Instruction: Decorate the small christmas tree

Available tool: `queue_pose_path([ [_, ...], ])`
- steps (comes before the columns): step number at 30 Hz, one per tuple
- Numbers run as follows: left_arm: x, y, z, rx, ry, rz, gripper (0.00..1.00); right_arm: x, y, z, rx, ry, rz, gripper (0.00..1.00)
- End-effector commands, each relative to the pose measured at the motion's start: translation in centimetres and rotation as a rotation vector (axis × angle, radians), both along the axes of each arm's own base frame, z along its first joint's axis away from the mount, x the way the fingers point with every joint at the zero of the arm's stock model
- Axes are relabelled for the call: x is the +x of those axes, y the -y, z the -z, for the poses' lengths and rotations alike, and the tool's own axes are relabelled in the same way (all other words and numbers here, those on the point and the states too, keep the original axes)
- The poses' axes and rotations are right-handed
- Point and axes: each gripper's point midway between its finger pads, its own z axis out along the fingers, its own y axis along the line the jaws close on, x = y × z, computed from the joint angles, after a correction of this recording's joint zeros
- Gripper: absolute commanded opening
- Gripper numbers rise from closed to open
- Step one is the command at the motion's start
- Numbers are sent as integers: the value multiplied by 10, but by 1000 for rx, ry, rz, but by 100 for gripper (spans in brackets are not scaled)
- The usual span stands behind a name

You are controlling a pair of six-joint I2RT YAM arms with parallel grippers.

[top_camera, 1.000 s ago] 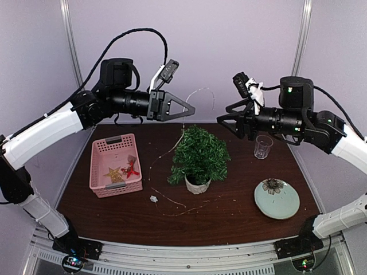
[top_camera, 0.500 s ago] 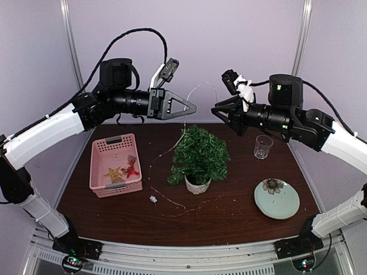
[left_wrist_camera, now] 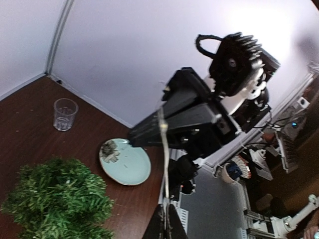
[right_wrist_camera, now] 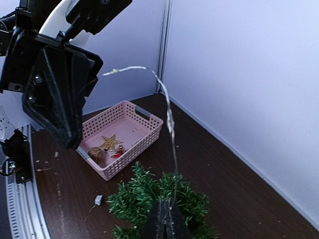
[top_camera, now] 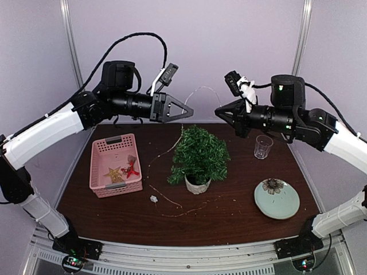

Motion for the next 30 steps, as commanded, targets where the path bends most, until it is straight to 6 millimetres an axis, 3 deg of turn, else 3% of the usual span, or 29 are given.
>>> queue_pose_path([
  [1,33,-15,9,131,131,-171,0,-15,11,4,82,-215,-34,0],
  [7,58,-16,25,265,189,-241,0,-9,13,47,118,-502,-16,0],
  [16,87,-10,42,366,194,-309,0,11,7,83,93,-726,46,0],
  [27,93,-8,59,420,212,-294,0,4,21,84,96,-802,48,0],
  [30,95,-8,65,437,209,-297,0,6,27,92,98,-830,76,0],
])
